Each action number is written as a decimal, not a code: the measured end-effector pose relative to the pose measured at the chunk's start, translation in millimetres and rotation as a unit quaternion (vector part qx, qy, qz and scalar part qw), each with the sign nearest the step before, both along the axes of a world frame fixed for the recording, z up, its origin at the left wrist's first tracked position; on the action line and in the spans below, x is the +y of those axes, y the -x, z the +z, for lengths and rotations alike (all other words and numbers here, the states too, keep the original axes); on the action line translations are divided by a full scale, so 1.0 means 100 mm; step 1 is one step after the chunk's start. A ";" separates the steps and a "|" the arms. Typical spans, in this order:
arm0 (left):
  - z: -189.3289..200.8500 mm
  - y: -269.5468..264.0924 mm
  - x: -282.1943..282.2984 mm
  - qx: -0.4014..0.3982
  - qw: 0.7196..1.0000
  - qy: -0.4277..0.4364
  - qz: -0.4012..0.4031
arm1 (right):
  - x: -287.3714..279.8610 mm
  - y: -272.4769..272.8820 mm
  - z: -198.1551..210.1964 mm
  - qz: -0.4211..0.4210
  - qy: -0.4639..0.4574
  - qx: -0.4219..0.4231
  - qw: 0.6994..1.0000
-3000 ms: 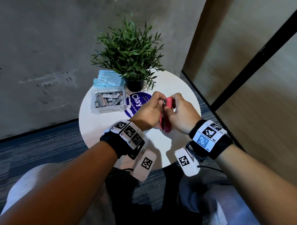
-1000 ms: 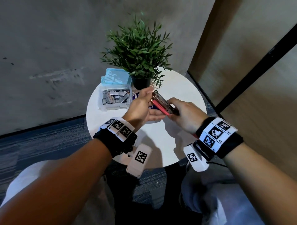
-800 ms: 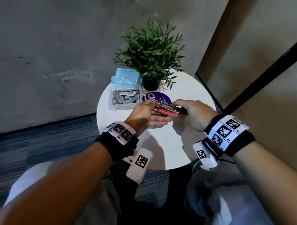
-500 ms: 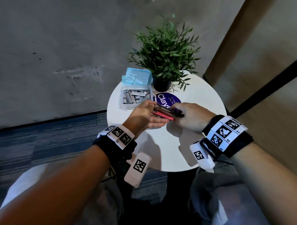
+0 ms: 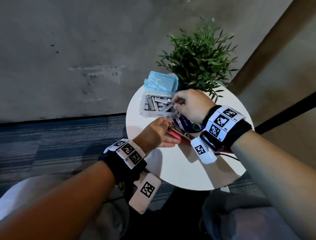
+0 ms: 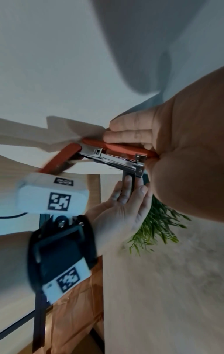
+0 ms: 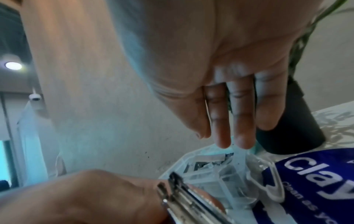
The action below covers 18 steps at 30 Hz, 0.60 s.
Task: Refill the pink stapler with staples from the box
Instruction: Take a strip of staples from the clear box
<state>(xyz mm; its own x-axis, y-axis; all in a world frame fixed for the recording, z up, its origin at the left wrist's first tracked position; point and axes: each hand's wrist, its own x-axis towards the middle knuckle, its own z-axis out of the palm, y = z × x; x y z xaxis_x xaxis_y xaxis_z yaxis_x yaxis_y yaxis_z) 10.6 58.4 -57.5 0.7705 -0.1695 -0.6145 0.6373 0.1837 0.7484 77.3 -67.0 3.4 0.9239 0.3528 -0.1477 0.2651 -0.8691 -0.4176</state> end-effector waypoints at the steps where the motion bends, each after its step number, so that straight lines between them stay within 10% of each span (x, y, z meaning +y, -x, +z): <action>1: -0.01 -0.01 0.02 0.000 1.000 0.000 0.005 | 0.07 -0.04 0.00 0.009 0.015 0.005 1.000; 18: -0.01 0.05 0.09 -0.023 0.999 -0.015 -0.027 | 0.34 -0.22 0.09 0.030 0.024 0.041 0.998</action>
